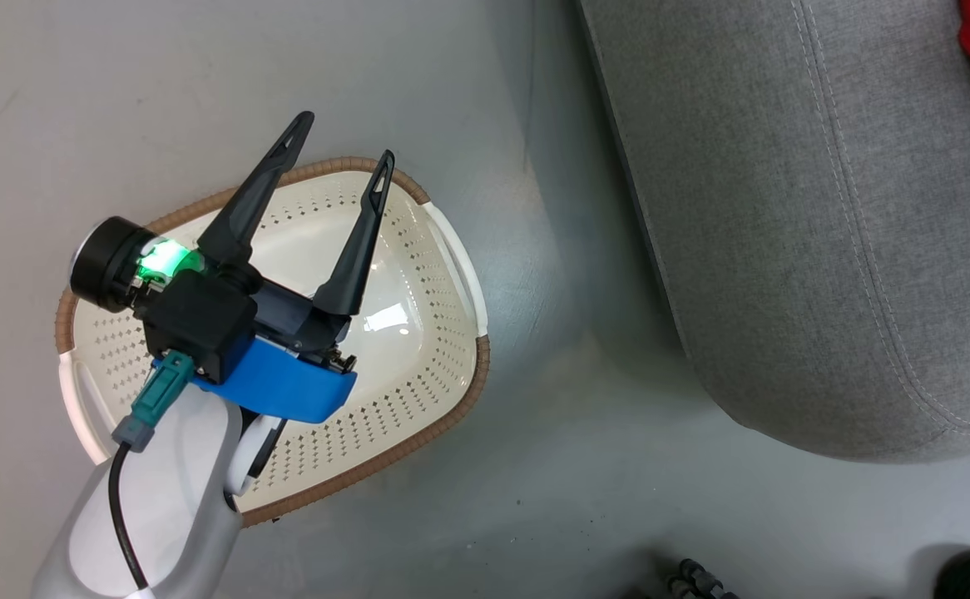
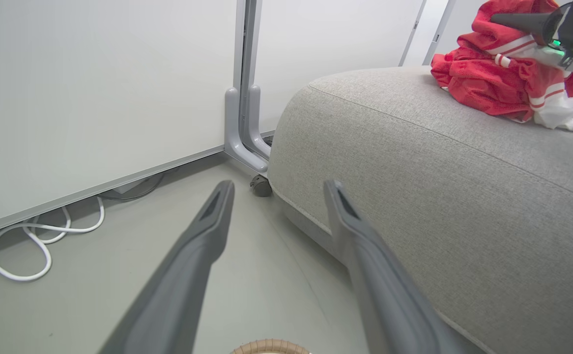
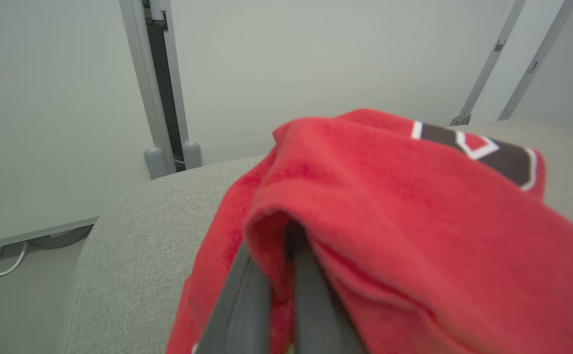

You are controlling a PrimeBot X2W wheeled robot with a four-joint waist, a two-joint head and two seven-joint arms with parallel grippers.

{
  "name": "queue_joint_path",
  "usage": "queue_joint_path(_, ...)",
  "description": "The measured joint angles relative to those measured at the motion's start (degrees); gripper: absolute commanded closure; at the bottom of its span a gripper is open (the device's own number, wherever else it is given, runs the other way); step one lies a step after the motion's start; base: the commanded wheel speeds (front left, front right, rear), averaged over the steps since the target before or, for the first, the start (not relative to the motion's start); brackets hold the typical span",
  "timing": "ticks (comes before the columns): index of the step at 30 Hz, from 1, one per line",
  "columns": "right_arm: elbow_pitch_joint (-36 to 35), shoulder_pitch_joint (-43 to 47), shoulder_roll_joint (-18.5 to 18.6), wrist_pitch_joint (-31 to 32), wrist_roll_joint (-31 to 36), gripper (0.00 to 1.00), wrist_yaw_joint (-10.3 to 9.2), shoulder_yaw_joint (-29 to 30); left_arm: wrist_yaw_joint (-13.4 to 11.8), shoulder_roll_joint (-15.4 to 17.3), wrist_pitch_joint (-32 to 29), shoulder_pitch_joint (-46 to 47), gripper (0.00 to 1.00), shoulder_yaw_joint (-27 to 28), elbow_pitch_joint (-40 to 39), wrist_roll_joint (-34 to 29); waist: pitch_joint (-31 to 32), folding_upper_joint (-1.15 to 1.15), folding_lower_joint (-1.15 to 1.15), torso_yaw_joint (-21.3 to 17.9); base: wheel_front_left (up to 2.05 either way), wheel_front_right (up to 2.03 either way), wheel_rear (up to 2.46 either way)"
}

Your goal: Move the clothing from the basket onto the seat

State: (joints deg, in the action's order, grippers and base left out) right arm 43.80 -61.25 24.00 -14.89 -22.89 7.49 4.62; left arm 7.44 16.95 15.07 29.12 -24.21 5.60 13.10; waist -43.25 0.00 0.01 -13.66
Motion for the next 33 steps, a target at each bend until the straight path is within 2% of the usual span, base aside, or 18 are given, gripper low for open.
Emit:
queue_joint_path(1,0.08,0.02,0.01,0.00,0.00,0.00,0.00,-0.13,0.00,0.00,0.00,0.01,0.00,0.08,0.02,0.00,0.03,0.00,0.00,-0.01,0.00,0.00,0.00)
queue_joint_path(13,-0.30,0.54,-0.08,-0.08,-0.62,0.00,0.00,-1.74,0.00,-0.53,-0.01,0.06,0.00,0.71,0.10,0.05,1.02,0.00,0.00,-0.14,0.00,0.00,0.00)
queue_joint_path(19,-0.02,2.20,0.54,-0.08,-0.32,0.00,0.00,-2.57,0.00,-1.89,0.00,-0.70,0.00,0.93,0.48,0.58,3.60,0.00,0.00,0.40,0.00,0.00,0.00)
queue_joint_path(26,-0.08,6.65,0.60,-0.08,1.82,0.00,0.00,-4.80,0.00,-4.44,-0.01,-4.42,0.00,1.76,2.18,1.22,9.50,0.00,-0.01,1.25,0.00,0.00,0.00)
queue_joint_path(33,-0.04,12.72,0.08,-0.03,1.21,0.00,0.00,-6.97,0.00,-7.49,-0.01,-10.23,0.00,3.60,5.10,2.36,17.88,0.00,-0.01,2.38,0.00,0.00,0.00)
